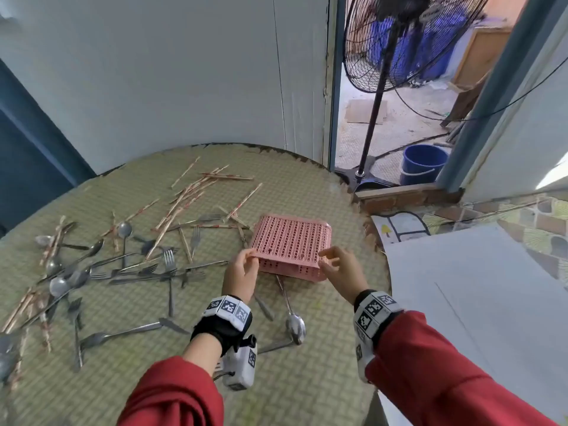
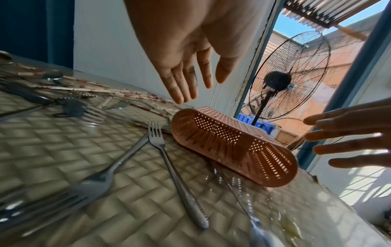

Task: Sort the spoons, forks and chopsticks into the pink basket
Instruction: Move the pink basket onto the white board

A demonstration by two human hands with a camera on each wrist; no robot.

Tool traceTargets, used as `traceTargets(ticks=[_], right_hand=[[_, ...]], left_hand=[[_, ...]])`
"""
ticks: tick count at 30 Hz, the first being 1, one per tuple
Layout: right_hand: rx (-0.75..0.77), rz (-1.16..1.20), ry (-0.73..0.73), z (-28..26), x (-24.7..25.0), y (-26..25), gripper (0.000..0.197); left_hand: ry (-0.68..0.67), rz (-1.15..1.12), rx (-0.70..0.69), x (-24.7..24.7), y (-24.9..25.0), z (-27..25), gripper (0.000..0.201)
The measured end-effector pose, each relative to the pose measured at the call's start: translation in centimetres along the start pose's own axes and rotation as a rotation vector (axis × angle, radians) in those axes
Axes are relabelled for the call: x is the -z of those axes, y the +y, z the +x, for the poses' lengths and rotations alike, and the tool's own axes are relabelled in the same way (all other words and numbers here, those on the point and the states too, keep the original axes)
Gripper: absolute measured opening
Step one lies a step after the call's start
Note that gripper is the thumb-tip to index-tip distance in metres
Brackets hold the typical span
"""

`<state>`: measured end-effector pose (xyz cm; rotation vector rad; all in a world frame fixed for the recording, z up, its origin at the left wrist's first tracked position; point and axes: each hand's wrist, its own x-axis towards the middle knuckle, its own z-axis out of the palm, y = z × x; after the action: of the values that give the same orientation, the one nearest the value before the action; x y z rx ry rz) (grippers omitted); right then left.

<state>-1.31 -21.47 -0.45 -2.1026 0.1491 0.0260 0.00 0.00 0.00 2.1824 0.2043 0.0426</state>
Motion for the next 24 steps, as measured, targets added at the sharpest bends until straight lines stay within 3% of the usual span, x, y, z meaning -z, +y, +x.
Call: traceTargets(ticks=[5, 11, 16, 20, 22, 24], right_hand=[[-0.018, -0.008, -0.042, 2.3, -0.6, 0.6, 0.045], [0.044, 0.113, -0.153, 3.2, -1.9, 3.1, 0.069], [0.129, 0.052, -0.067, 4.0, -1.8, 3.5, 0.064], [0.207, 0.009, 0.027, 5.1, 0.1, 2.2, 0.071], [0.227, -0.035, 0.068, 5.8, 2.1, 1.6, 0.074], [0.277, -0.082, 0.121, 6.5, 4.9, 1.1, 0.074]], left_hand=[[0.015, 0.051, 0.084, -1.0, -1.1, 3.5, 0.039], [-0.037, -0.115, 0.250, -2.2, -1.9, 4.9, 0.038], [0.087, -0.231, 0.187, -2.4, -0.7, 5.2, 0.029], [0.083, -0.290, 0.045, -1.9, 2.2, 5.9, 0.024], [0.063, -0.229, -0.020, -1.8, 4.0, 6.2, 0.030], [0.003, -0.154, -0.076, -1.8, 6.5, 5.8, 0.053]])
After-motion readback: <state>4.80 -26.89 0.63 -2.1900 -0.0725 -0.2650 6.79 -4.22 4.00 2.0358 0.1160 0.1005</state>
